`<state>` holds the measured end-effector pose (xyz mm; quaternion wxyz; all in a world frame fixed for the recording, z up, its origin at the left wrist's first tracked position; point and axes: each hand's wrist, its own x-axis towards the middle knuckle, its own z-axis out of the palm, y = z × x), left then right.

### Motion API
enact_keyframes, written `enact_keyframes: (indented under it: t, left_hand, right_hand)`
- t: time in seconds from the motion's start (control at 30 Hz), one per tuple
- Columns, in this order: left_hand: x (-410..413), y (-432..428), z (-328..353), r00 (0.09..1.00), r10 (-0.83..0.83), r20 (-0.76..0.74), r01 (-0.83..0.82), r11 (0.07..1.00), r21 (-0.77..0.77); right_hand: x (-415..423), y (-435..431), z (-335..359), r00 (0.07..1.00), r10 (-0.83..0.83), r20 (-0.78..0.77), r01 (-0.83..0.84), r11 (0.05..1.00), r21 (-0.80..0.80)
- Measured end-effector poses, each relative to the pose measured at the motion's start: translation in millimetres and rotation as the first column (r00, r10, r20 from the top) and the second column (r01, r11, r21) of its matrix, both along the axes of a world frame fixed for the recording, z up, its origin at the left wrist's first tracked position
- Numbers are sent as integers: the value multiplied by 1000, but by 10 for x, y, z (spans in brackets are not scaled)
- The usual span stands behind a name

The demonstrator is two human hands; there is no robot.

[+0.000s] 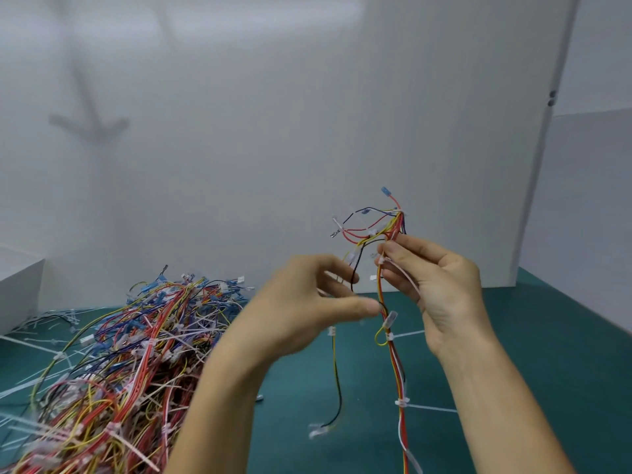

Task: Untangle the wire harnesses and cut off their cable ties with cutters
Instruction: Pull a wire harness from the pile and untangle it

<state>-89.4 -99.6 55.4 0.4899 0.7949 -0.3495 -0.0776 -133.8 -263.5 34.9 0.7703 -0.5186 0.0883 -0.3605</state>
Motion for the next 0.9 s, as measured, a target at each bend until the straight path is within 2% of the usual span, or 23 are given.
enact_keyframes:
  t: [0.07, 0.13, 0.3, 0.43, 0.5, 0.57, 0.63, 0.67, 0.73, 0.8, 0.87, 0.9]
  left_hand:
    - [13, -78, -70, 999, 17, 29, -19, 997, 74]
    - [15, -137, -123, 999, 23, 41, -27, 997, 79]
    - [27, -225, -170, 990, -44, -131, 30, 994, -107]
    - [74, -199, -178, 977, -9, -215, -51, 960, -274]
    - [125, -160, -177, 972, 21, -234, -100, 938, -331]
    - [192, -103, -173, 966, 54, -251, -147, 918, -368]
    - [249, -46, -170, 961, 70, -266, -178, 896, -407]
    - [267, -26, -169, 959, 74, -273, -190, 884, -427]
    - [288, 3, -167, 956, 77, -284, -208, 860, -467]
    - [297, 9, -166, 950, 57, -306, -217, 826, -520]
    - [294, -4, -164, 940, -2, -342, -210, 787, -581]
    - [290, -14, -160, 930, -46, -365, -204, 762, -615]
  right_hand:
    - [-5, 21, 8, 1000, 19, 8, -19, 1000, 19]
    - [1, 41, 15, 999, 53, 10, -54, 998, 23]
    - [-9, 61, 31, 981, 194, 2, -194, 979, -64]
    - [-18, 59, 52, 953, 304, -1, -303, 948, -92]
    - [-22, 77, 62, 971, 236, -36, -239, 961, -139]
    - [-34, 72, 65, 991, 84, -105, -108, 962, -253]
    - [-50, 30, 57, 970, -80, -232, -30, 899, -437]
    - [-60, -3, 49, 937, -159, -312, -47, 825, -563]
    - [-89, -33, 45, 858, -218, -465, -228, 649, -725]
    - [-111, 1, 36, 795, -122, -594, -435, 568, -698]
    - [-110, 65, 22, 763, 1, -647, -528, 578, -622]
    - [-103, 91, 20, 774, 27, -633, -521, 596, -612]
